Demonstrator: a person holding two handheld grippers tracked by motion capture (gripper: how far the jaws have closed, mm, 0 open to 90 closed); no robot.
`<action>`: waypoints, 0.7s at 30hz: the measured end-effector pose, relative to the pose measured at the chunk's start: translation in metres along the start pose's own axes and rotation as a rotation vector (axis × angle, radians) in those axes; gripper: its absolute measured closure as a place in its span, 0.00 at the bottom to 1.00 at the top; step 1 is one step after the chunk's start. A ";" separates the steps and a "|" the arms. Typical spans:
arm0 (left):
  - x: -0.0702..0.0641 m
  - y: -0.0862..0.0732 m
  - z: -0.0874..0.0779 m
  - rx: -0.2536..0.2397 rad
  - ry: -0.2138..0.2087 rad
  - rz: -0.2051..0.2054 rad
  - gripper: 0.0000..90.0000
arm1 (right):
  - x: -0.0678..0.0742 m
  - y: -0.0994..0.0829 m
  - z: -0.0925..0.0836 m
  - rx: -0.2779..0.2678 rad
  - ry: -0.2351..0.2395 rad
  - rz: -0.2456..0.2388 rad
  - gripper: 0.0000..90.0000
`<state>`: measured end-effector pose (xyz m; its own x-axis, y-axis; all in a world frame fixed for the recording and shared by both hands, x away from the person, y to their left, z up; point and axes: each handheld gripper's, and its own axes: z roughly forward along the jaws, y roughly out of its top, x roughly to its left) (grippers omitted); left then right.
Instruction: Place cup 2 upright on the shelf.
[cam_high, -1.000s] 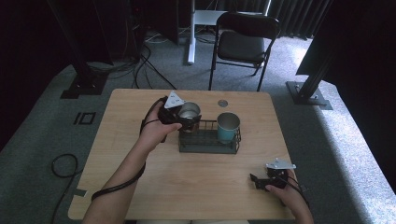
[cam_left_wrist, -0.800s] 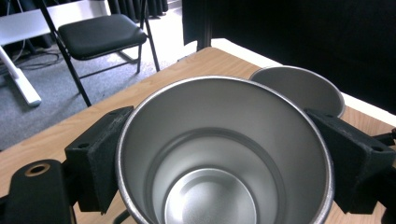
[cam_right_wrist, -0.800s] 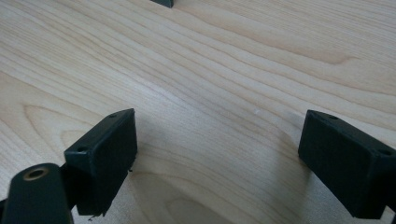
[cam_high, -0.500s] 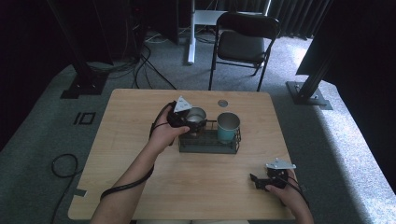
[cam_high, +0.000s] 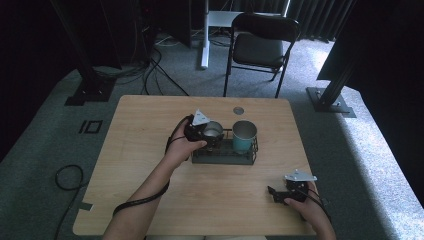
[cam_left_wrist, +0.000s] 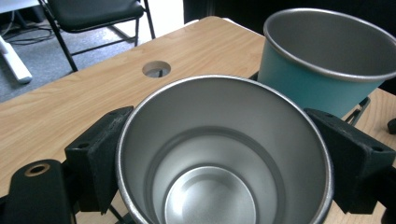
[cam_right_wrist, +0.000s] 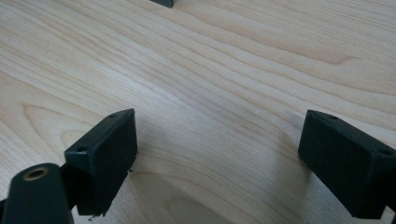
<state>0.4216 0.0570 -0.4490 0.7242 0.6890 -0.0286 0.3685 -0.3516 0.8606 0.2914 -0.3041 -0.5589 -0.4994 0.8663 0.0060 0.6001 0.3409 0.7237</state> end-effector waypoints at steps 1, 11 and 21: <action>0.000 -0.001 0.001 -0.005 -0.001 -0.005 0.16 | 0.000 0.000 0.000 0.000 0.000 0.000 0.13; -0.003 -0.011 0.010 0.005 -0.011 -0.005 0.16 | 0.000 0.000 0.000 0.000 0.000 0.000 0.13; -0.002 -0.016 0.015 0.008 -0.003 -0.007 0.16 | 0.000 0.000 0.000 -0.001 0.001 0.002 0.13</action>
<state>0.4232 0.0518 -0.4699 0.7233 0.6896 -0.0356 0.3777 -0.3519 0.8565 0.2915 -0.3044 -0.5588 -0.4987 0.8667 0.0075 0.6005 0.3392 0.7241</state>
